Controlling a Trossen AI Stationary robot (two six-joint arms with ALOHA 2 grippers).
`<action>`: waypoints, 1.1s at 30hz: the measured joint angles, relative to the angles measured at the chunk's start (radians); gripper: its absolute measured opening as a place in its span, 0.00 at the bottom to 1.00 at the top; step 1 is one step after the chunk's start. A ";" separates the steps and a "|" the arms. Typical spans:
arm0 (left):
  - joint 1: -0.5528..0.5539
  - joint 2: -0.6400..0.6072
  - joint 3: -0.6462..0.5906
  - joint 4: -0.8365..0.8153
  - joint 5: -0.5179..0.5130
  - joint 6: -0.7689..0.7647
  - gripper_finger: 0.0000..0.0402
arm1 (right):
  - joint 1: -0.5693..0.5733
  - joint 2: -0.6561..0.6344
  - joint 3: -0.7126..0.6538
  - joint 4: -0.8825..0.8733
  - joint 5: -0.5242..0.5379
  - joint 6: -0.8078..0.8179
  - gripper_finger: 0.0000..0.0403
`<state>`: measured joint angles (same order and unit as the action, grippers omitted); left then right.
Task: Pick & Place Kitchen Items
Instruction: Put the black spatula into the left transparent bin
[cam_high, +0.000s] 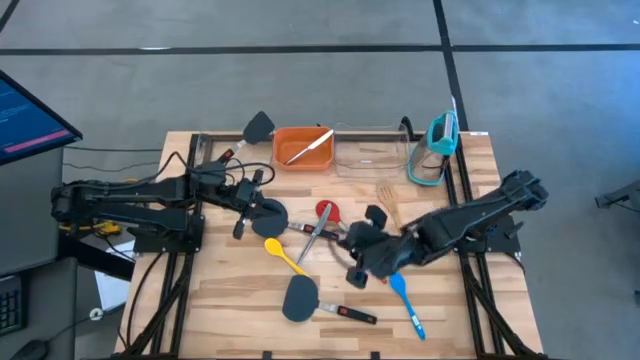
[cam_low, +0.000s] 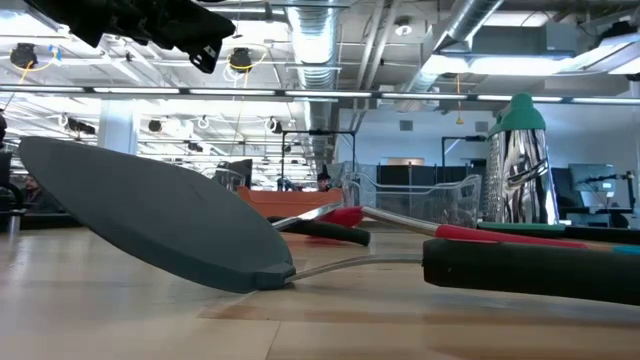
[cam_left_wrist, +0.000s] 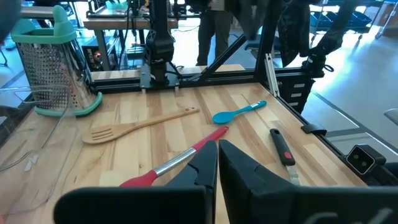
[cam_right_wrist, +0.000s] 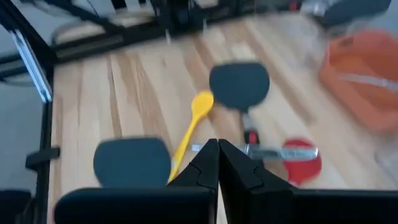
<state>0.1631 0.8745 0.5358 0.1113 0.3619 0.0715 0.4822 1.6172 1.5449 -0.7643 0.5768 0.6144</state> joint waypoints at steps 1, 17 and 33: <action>0.000 0.000 0.000 0.000 0.000 0.000 0.00 | 0.009 0.027 0.033 -0.059 -0.003 0.037 0.00; 0.000 0.000 0.000 0.001 -0.003 0.001 0.00 | 0.082 0.334 0.154 -0.225 -0.398 0.122 0.00; 0.000 0.000 0.000 0.001 -0.002 0.002 0.00 | 0.073 0.483 0.154 -0.115 -0.551 -0.038 0.00</action>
<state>0.1631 0.8742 0.5358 0.1127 0.3595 0.0731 0.5549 2.1002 1.6985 -0.8793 0.0261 0.5762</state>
